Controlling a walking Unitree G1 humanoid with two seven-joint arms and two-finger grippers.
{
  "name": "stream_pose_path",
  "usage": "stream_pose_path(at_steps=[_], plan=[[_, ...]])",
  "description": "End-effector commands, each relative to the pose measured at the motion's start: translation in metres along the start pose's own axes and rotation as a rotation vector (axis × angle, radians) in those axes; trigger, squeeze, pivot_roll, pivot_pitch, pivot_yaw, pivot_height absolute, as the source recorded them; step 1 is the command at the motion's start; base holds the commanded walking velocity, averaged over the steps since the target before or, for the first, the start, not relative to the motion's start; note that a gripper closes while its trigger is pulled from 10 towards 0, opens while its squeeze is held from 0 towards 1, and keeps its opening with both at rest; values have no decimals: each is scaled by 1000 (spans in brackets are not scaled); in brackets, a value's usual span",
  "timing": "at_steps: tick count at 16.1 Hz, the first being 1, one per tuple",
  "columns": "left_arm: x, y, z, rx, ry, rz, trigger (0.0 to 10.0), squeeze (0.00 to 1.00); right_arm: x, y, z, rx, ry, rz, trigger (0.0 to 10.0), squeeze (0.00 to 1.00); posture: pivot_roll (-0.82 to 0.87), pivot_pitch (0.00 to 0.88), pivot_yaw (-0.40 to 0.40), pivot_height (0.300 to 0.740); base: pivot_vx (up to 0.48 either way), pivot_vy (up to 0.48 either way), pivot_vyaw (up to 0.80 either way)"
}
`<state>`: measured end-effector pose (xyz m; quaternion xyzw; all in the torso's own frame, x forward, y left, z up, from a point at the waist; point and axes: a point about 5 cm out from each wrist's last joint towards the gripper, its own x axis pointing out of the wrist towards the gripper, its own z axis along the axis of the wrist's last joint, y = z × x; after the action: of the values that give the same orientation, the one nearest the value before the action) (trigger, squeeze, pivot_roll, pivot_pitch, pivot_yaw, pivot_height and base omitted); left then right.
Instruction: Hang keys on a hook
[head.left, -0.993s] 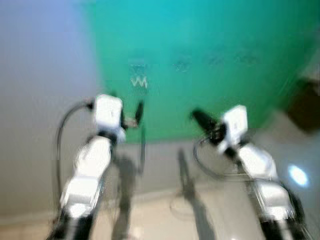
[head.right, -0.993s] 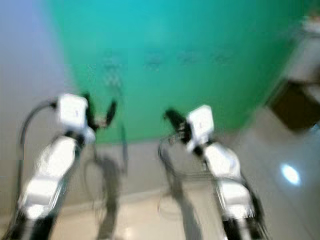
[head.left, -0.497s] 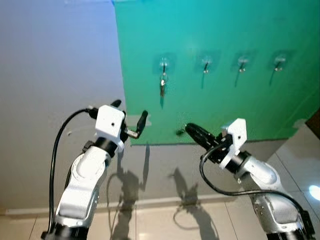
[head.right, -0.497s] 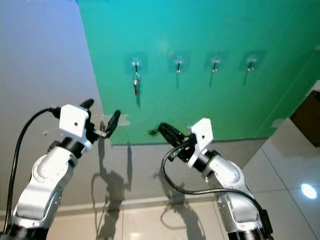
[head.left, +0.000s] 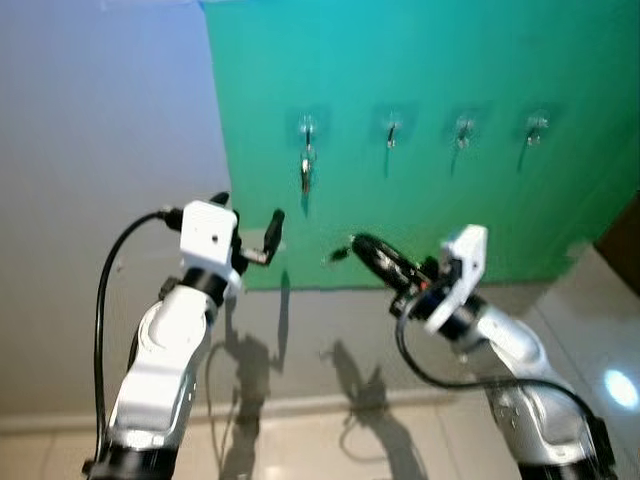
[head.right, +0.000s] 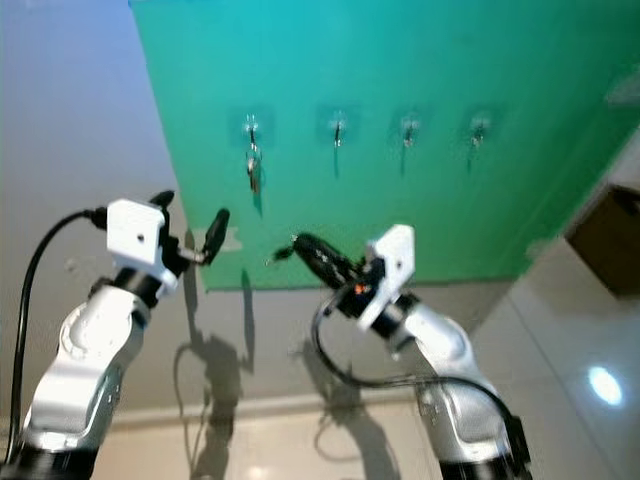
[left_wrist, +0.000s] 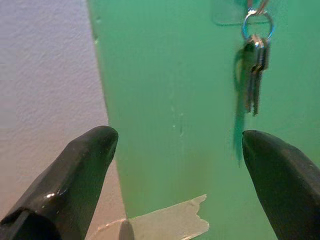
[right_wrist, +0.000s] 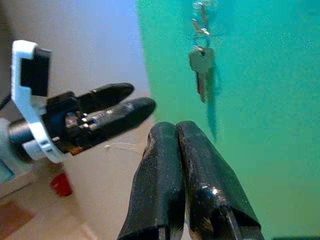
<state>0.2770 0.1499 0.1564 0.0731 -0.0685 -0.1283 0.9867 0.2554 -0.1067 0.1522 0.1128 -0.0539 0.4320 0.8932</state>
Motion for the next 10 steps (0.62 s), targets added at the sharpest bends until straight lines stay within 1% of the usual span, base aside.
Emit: stream_pose_path(at_steps=[1,4,5,7,8,10], plan=[[2,-1,6,10,-21,-2,10000,0,1,2,8,0,-17,45,10000,0,-8,0,-18,740,0,-480,800],[1,-3,7,15,-23,-10,10000,0,-3,7,7,-3,19,109,10000,0,-10,0,-20,740,0,-475,777],[1,-3,5,10,-19,-9,10000,0,-4,7,7,9,23,112,10000,0,-8,0,-21,740,0,0,0],[0,-5,3,29,-5,-30,10000,0,-5,5,7,22,25,107,10000,0,-5,0,-21,740,0,0,0],[-1,-5,4,46,-9,-43,10000,0,-4,4,10,20,11,98,10000,0,-2,0,-24,740,0,0,0],[1,-1,7,71,-24,-58,10000,0,1,0,18,34,-52,41,10000,0,4,0,-15,740,0,0,0]])
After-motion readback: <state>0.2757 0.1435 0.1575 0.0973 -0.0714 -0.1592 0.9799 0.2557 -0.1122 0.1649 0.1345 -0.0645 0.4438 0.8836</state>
